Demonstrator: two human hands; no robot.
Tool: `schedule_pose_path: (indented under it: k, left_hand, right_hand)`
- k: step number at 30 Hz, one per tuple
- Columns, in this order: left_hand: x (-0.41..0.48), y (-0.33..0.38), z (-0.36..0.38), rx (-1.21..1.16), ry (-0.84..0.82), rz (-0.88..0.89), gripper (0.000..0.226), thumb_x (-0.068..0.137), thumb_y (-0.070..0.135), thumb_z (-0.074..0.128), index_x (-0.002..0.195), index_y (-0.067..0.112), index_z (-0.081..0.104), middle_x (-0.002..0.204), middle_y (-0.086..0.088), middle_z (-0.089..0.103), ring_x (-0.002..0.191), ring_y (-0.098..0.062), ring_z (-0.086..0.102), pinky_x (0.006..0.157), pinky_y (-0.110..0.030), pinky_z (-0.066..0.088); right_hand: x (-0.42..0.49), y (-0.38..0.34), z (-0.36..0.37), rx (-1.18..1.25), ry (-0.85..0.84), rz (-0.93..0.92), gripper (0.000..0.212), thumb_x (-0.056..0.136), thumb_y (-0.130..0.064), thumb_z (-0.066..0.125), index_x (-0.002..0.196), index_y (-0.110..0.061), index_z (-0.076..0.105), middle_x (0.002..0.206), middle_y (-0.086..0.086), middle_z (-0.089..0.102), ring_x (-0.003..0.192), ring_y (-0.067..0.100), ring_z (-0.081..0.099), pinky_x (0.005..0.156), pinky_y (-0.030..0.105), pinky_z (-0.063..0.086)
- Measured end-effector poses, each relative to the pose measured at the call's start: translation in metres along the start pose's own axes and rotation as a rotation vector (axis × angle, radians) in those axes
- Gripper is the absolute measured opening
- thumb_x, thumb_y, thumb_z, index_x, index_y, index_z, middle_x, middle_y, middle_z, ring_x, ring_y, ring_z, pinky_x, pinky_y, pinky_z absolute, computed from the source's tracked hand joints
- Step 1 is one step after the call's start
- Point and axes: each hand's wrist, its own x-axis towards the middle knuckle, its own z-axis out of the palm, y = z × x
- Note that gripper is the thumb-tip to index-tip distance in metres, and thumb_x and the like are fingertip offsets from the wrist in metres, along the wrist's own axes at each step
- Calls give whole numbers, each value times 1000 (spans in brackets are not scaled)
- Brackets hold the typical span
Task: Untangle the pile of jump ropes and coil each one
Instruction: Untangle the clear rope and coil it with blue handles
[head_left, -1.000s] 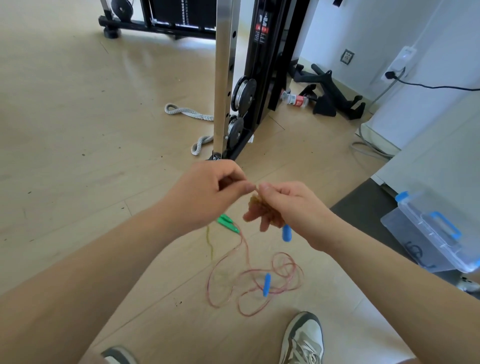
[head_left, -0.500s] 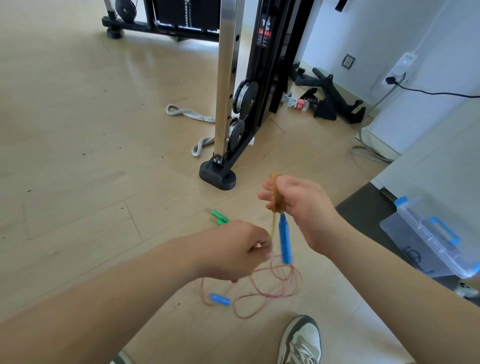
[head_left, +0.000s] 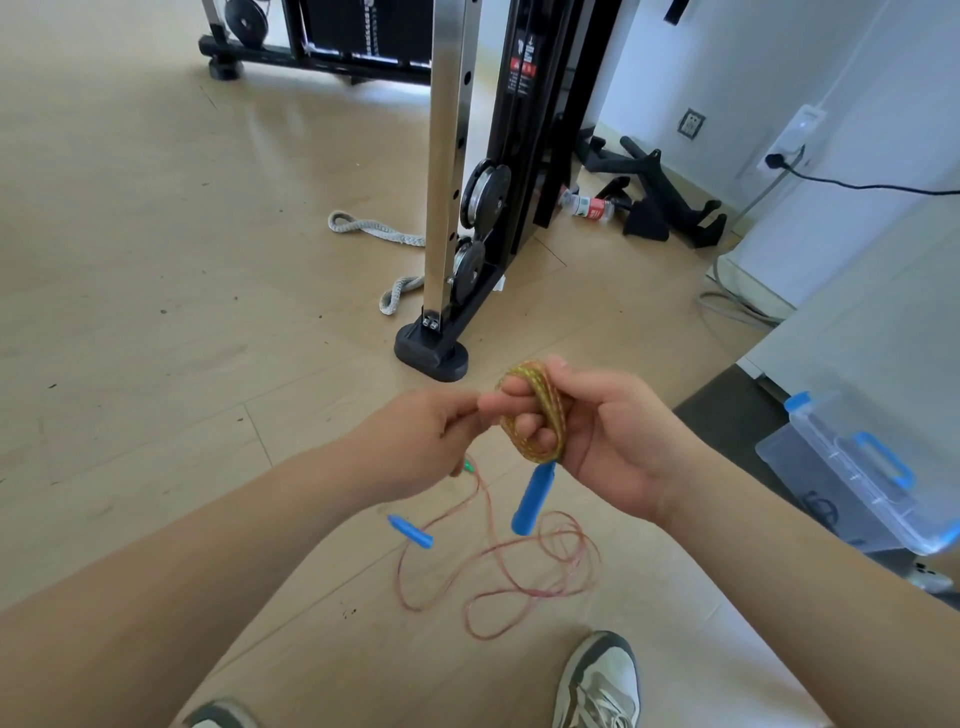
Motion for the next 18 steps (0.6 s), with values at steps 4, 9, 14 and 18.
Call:
schedule_pose_path:
  k: [4, 9, 14, 18]
  left_hand:
    - [-2, 7, 20, 170, -111, 28, 24, 107, 35, 40, 118, 34, 61, 88, 4, 69, 71, -7, 58, 73, -26, 46]
    - [-10, 24, 30, 141, -254, 73, 27, 104, 32, 49, 113, 12, 64, 87, -3, 72, 57, -3, 54, 58, -19, 47]
    - [-9, 30, 0, -26, 32, 225, 9, 97, 19, 63, 93, 20, 71, 72, 1, 69, 65, -12, 63, 59, -27, 50]
    - [-6, 17, -14, -144, 234, 249, 9, 95, 20, 69, 93, 25, 76, 65, 16, 67, 56, 1, 57, 55, -11, 41]
  right_hand:
    - [2, 2, 1, 146, 25, -45, 33, 104, -12, 46, 125, 10, 59, 123, 27, 70, 97, 25, 70, 87, 31, 54]
    - [11, 13, -7, -766, 355, -289, 17, 100, -7, 57, 110, -3, 70, 96, -1, 79, 101, 27, 73, 89, 42, 60]
    - [11, 13, -12, -1007, 277, -308, 18, 93, -6, 54, 96, -6, 72, 88, 16, 74, 77, 20, 69, 75, 48, 57]
    - [4, 1, -1, -590, 69, -149, 22, 93, -10, 53, 94, -6, 75, 91, 13, 79, 75, 22, 68, 80, 43, 55]
